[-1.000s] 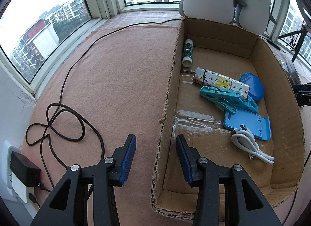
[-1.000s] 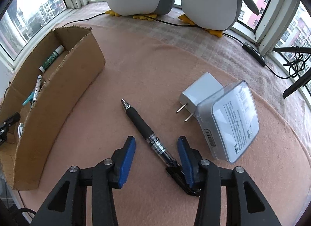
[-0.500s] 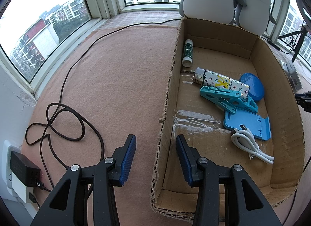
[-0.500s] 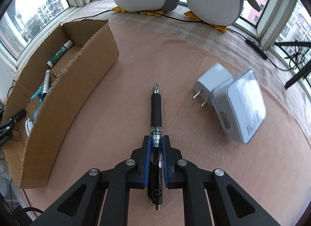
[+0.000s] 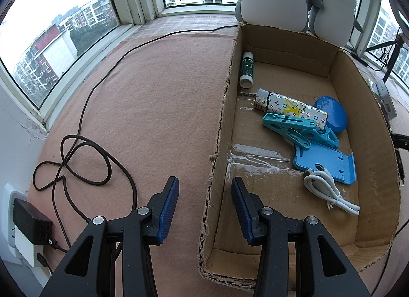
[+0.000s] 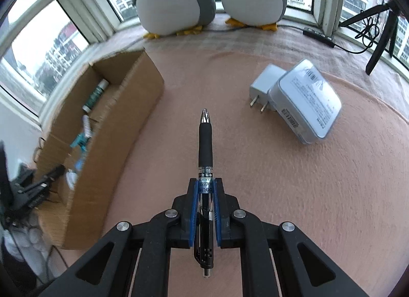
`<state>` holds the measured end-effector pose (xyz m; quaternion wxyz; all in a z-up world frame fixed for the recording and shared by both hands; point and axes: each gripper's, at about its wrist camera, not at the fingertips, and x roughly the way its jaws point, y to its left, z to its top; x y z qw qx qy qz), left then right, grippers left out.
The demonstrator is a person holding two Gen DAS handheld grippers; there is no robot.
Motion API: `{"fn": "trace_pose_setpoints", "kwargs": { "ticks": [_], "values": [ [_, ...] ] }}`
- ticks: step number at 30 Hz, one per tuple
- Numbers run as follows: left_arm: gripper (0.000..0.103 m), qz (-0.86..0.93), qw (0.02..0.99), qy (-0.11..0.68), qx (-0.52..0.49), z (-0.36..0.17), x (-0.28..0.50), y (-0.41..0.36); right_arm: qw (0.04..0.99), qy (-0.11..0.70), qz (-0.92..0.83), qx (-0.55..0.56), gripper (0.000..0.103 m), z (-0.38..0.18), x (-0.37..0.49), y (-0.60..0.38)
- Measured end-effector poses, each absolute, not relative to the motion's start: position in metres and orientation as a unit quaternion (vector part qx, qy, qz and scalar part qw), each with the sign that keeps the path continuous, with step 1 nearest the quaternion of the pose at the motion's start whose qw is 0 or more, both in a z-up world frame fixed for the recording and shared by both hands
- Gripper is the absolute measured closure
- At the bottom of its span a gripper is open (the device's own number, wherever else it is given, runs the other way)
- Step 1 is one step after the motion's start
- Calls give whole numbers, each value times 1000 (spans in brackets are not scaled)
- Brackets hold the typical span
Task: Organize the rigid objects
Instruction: 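Lift the black pen with the right tool and drop it into the box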
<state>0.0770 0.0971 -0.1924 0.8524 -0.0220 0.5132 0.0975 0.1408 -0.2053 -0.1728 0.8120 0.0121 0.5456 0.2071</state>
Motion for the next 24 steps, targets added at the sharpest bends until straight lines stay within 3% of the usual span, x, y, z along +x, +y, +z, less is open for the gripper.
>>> {"fn": "trace_pose_setpoints", "kwargs": {
  "ticks": [13,24],
  "values": [
    [57,98,852,513,-22,-193,77,97,818,501,282,31,93,-111,120,-155],
    [57,97,853,513,-22,-193,77,97,795,513,321,47,93,-117,119,-94]
  ]
}}
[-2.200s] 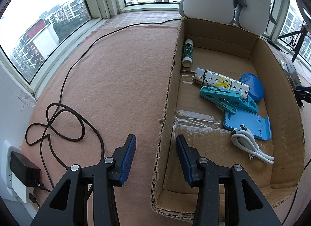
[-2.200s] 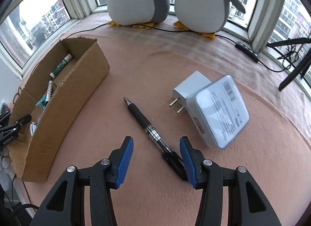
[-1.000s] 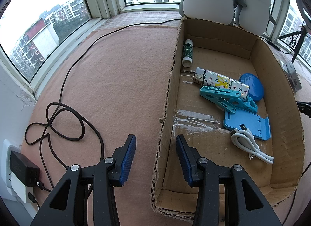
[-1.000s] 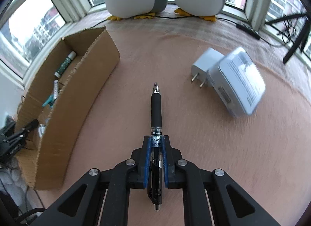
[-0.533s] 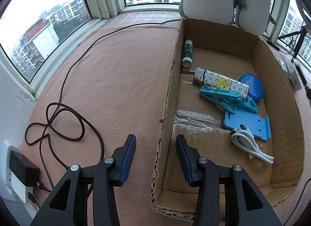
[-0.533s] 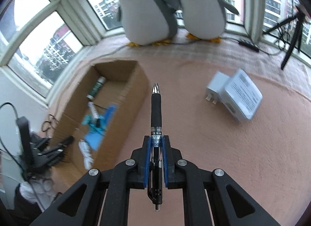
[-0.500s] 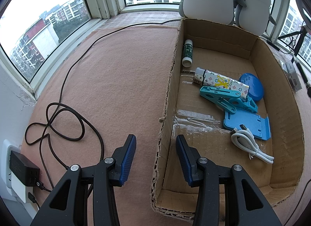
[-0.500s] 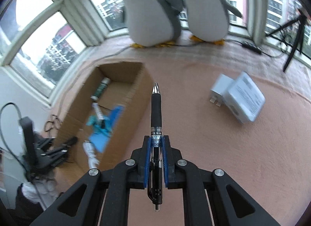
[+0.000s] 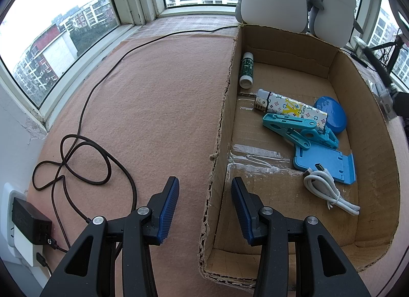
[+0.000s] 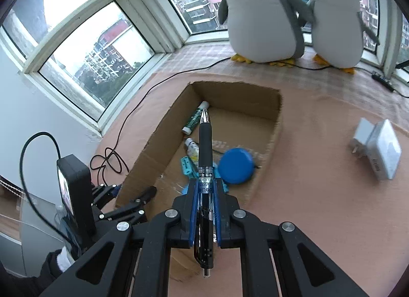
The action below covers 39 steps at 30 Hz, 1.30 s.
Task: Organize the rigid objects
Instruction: 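Lift the black pen with the right tool and drop it into the box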
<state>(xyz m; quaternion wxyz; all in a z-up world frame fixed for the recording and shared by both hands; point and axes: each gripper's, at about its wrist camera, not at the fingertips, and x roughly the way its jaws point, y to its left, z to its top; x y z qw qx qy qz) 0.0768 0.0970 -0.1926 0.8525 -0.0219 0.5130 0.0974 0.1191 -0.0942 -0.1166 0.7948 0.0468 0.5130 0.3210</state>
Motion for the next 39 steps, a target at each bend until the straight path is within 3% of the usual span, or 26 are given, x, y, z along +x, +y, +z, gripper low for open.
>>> {"fn": "trace_pose_setpoints", "kwargs": {
  "ticks": [24,28,39],
  "values": [
    [57,97,853,513,-22,-193,76,97,784,546,292,25,92,-156,135,-60],
    [57,97,853,513,-22,-193,76,98,791,535,295,28,58,-151,133,-59],
    [57,97,853,513,-22,-193,76,98,802,514,301,39,58,-136,126,-70]
  ]
}}
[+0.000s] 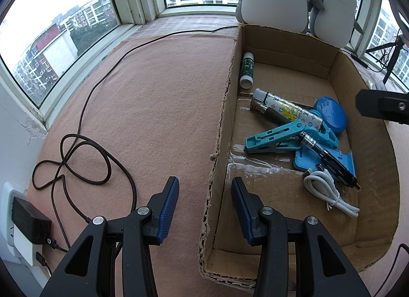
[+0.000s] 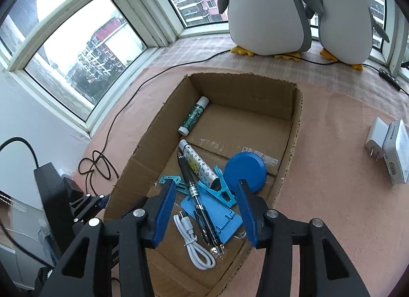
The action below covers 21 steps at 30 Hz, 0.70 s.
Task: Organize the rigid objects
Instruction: 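Lift the black pen with the right tool and drop it into the box, then reach the right tool to the white boxed device and grasp it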
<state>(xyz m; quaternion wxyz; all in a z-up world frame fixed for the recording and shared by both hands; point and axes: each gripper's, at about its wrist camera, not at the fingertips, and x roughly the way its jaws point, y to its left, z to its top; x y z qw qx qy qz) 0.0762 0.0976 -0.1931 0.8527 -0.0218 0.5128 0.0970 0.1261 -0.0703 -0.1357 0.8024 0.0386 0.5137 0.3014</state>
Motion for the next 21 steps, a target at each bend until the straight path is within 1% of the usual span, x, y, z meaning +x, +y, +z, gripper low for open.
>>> {"fn": "trace_pose_setpoints", "kwargs": {
  "ticks": [8,10,12,21],
  "values": [
    [57,97,853,513,-22,-193,76,98,819,487,293,79,57,-121,112,-118],
    [57,97,853,512,-23,-193,76,98,825,481,285,85,55,-121,107,-135],
    [57,97,853,513,-23,-193,76,98,829,481,268,97,53,-123,103,-157],
    [57,97,853,513,-19,-194,76,97,845,484,168,157,53,-132,114,-244]
  ]
}}
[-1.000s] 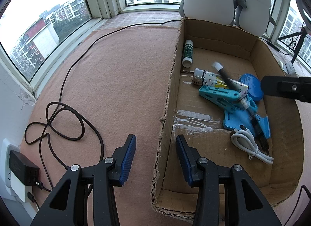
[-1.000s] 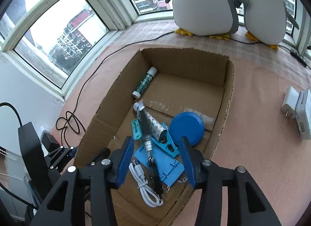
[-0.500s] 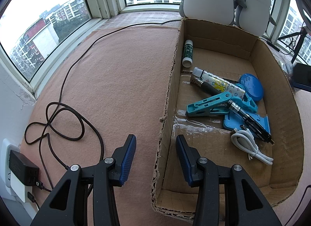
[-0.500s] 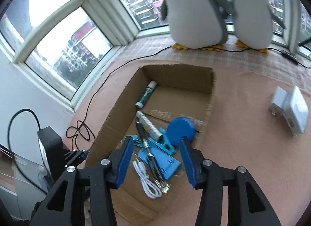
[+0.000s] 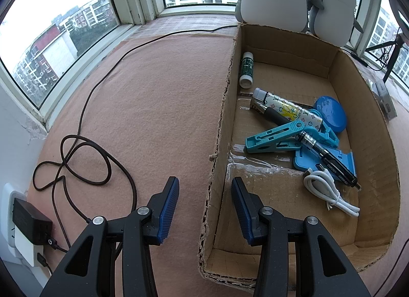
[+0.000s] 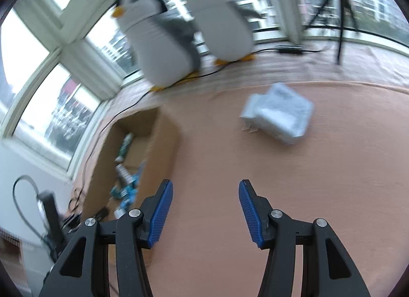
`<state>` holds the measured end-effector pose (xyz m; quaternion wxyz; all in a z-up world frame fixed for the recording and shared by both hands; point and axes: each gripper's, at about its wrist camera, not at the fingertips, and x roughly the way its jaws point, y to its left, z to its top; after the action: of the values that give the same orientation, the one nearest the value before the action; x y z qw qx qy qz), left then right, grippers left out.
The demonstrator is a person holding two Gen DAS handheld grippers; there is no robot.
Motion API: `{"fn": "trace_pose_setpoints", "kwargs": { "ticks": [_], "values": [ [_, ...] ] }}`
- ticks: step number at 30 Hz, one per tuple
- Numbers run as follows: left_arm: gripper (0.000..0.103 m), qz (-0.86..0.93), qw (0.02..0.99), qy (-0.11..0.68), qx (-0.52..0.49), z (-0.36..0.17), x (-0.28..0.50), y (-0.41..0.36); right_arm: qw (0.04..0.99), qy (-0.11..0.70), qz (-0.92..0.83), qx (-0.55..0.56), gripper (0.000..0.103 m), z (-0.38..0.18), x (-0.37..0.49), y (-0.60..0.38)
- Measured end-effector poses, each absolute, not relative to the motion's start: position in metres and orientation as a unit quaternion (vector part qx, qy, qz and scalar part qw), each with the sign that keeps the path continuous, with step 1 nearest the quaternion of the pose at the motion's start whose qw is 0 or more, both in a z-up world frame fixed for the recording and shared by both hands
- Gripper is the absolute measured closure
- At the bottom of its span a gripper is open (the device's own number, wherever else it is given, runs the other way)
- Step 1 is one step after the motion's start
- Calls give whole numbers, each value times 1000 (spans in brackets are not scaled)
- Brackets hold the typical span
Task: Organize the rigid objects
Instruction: 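Reach the right tool to the white boxed device and grasp it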
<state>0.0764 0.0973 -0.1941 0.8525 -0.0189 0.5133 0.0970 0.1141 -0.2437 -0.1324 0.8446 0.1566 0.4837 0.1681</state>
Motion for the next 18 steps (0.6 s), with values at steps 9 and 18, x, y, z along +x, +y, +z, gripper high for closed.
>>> {"fn": "trace_pose_setpoints", "kwargs": {
  "ticks": [9,18],
  "values": [
    [57,97,852,513,-19,-194,76,97,849,483,93,191,53,-140,154,-294],
    [57,98,853,513,-18,-194,76,96,856,483,85,164,53,-139,202,-300]
  ]
}}
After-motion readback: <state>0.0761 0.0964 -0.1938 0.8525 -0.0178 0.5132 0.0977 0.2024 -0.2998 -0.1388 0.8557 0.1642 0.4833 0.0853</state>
